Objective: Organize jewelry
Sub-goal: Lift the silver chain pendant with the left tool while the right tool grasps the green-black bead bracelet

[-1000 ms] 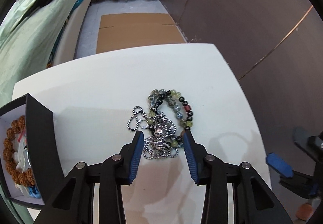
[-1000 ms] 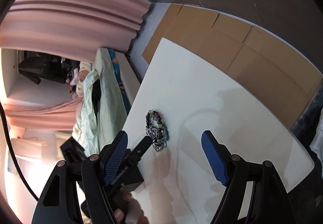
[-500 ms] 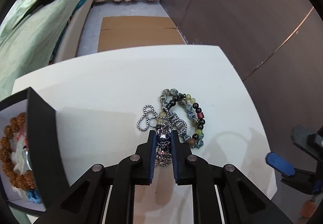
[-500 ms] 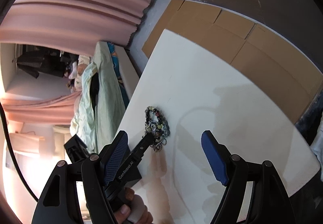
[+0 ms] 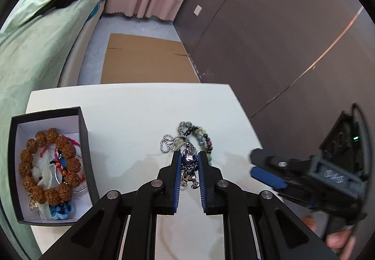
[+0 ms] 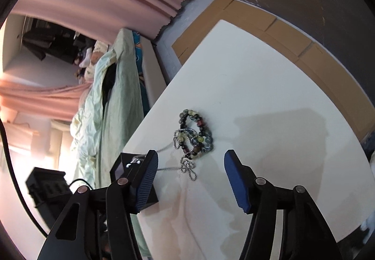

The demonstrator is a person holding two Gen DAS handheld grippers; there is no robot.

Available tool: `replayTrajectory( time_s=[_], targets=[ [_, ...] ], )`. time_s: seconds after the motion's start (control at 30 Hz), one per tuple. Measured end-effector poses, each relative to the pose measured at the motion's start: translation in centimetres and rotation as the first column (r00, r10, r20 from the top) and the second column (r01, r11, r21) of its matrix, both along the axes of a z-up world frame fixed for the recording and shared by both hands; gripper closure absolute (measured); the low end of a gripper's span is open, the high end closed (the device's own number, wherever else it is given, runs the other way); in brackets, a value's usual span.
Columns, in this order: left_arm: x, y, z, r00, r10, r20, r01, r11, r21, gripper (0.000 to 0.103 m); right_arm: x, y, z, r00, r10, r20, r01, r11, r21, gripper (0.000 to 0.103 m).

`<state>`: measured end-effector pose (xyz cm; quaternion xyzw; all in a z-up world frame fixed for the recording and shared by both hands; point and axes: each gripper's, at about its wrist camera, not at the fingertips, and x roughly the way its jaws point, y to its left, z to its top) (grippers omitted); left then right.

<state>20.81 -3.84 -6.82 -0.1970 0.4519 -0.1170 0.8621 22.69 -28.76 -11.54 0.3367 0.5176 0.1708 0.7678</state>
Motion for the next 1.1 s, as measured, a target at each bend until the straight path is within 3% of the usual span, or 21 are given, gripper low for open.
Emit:
replayTrajectory(
  time_s=[0.2, 0.33, 0.7, 0.93, 0.97, 1.1],
  targets=[
    [-0.5, 1.6, 3.1, 0.997, 0.018, 0.079, -0.015, 0.999, -0.034, 0.089, 2.6, 2.2, 1.1, 0.997, 0.067, 0.039, -0.062, 0.991, -0.121, 0.044],
    [-1.0, 3.8, 4.4, 0.992, 0.069, 0.104, -0.062, 0.996, -0.068, 0.089, 4.0, 2.9, -0.2, 0.997, 0.083, -0.001, -0.082, 0.985, -0.153, 0.060],
    [-3.2, 8.2, 9.0, 0.965, 0.172, 0.195, -0.147, 0.980, -0.137, 0.089, 4.0, 3.6, -1.8, 0.994, 0.112, 0.004, -0.107, 0.964, -0.244, 0.063],
    [-5.0, 8.4, 12.4, 0.947, 0.182, 0.265, -0.153, 0.980, -0.125, 0.089, 4.8, 4.4, -3.1, 0.992, 0.123, -0.023, -0.124, 0.956, -0.267, 0.083],
    [-5.2, 8.2, 12.8, 0.946, 0.180, 0.271, -0.152, 0.981, -0.122, 0.089, 4.8, 4.5, -3.2, 0.992, 0.123, -0.028, -0.126, 0.952, -0.277, 0.090],
    [-5.8, 8.0, 14.4, 0.940, 0.176, 0.293, -0.155, 0.983, -0.095, 0.089, 4.4, 4.3, -2.8, 0.993, 0.118, -0.025, -0.121, 0.959, -0.258, 0.093]
  ],
)
